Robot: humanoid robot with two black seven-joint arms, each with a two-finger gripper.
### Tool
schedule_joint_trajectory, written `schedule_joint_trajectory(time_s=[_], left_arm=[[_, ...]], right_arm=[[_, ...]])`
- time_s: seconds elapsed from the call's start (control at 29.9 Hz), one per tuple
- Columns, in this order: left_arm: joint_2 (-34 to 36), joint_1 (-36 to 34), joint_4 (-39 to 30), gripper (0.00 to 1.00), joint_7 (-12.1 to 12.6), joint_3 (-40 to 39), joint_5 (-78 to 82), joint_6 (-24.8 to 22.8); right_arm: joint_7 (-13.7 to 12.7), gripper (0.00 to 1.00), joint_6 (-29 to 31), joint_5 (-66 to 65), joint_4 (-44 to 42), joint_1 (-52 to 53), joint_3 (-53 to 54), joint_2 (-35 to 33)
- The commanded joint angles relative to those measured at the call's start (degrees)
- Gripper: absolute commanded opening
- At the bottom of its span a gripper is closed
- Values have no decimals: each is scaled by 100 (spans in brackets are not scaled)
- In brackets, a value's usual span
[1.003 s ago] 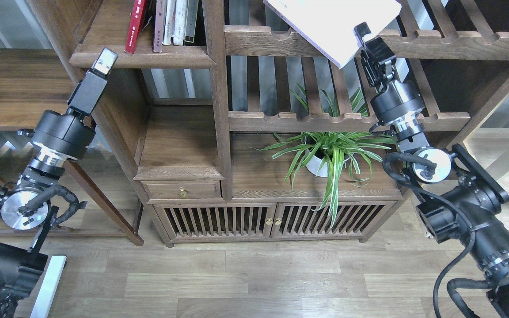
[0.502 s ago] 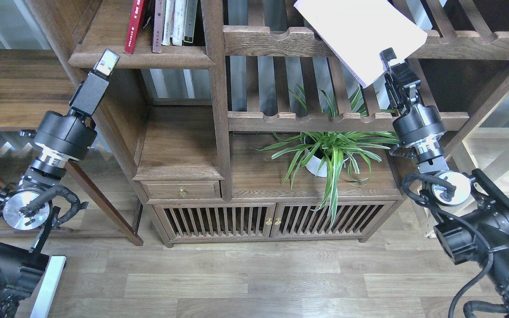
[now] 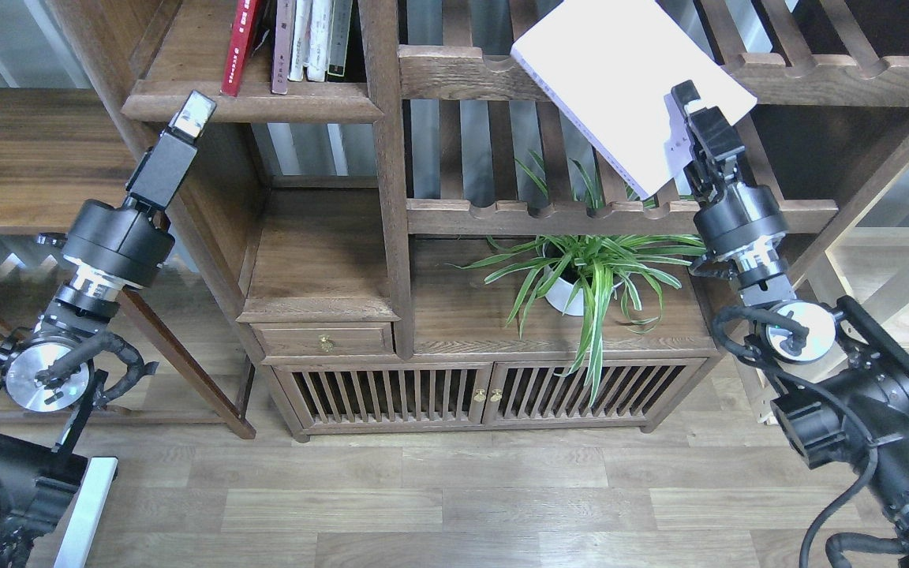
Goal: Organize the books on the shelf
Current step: 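Tip the white book off the top shelf toward the robot with the right gripper, then lower the white book with the right gripper toward the left gripper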
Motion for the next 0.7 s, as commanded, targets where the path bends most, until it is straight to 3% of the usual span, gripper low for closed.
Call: schedule_joint_trajectory(time_s=[0.0,0.03,0.2,0.37,0.67], left_arm=[[9,0,0,98,9,0,0,0],[9,0,0,98,9,-18,0,0],[18,0,0,98,9,-35,0,0],[9,9,0,98,9,-27,0,0],[18,26,9,98,9,0,0,0]], right_arm=[[1,37,0,-2,26,15,-67,16],[10,32,0,-2,34,15,-67,25],[1,28,0,-2,34,-3,-76,42],[19,5,0,6,34,-99,-94,69],[28,5,0,15,34,-617,-14,51]])
